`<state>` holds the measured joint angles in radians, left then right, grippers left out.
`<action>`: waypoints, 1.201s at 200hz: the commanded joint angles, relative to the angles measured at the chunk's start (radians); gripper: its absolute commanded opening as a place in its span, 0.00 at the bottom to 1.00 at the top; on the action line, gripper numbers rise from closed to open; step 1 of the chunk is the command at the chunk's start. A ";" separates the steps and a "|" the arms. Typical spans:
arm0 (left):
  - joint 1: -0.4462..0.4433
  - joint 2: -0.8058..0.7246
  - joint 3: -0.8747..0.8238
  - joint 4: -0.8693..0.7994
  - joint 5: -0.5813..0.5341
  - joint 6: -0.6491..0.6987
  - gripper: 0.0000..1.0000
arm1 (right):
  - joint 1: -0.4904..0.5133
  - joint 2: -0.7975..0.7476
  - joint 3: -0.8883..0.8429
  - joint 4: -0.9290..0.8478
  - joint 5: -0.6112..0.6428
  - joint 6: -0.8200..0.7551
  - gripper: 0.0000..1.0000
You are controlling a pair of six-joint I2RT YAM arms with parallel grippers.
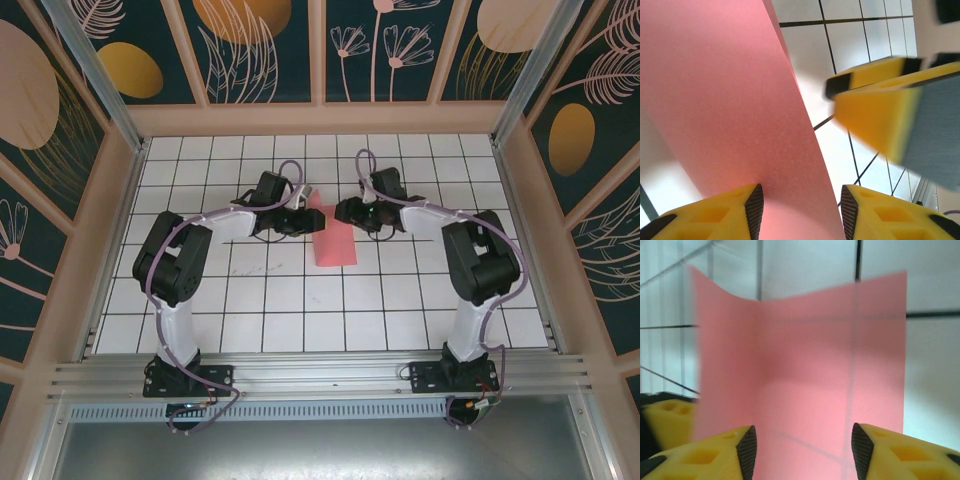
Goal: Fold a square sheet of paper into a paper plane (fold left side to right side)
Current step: First fold in half a square sheet of paper at the center of the table.
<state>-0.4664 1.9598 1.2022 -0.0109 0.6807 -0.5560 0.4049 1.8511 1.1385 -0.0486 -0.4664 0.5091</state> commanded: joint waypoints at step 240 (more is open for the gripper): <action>-0.026 0.008 0.034 -0.026 -0.033 0.034 0.30 | -0.017 0.088 0.001 0.192 -0.294 0.108 0.26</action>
<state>-0.4904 1.9770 1.2205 -0.0166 0.6643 -0.5423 0.3798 1.9236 1.0958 0.1501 -0.7391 0.6270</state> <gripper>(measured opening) 0.283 0.351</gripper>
